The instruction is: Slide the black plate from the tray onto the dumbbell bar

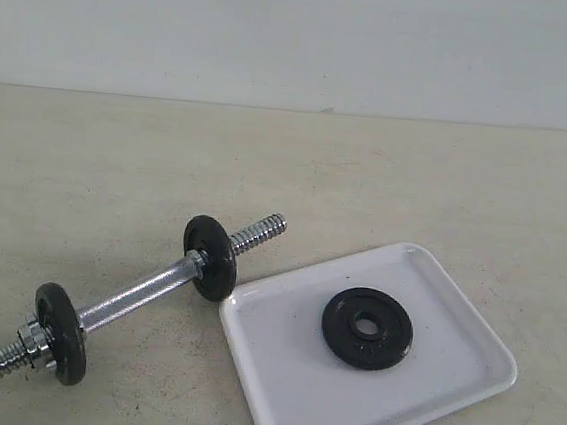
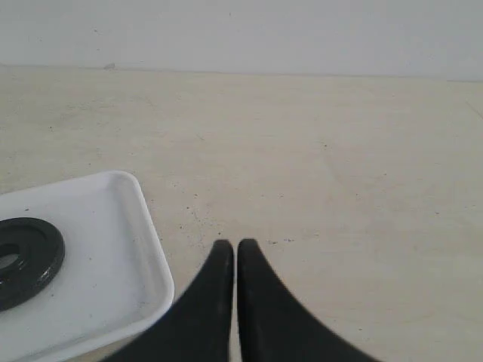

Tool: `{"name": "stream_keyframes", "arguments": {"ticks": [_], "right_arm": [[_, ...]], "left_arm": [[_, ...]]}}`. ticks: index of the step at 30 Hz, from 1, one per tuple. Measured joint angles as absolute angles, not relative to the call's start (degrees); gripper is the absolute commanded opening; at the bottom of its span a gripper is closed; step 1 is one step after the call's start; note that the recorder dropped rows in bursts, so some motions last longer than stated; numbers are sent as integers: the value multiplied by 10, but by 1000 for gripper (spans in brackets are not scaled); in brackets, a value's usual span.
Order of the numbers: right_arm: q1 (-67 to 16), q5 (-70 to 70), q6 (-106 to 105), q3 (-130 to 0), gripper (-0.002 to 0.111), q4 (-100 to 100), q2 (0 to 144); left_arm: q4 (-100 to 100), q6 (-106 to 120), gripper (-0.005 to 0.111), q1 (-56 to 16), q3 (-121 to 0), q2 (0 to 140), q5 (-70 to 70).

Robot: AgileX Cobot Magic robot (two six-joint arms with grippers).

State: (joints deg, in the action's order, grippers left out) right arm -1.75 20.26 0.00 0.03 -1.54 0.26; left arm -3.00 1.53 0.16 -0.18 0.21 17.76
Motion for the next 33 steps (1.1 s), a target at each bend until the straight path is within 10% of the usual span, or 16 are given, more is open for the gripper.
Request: {"name": "stream_keyframes", "arguments": {"ticks": [33], "right_arm": [[-18,99,-22,0,0,-8,3]], "left_arm": [[-23,9,27,2,-2,2,139]]}}
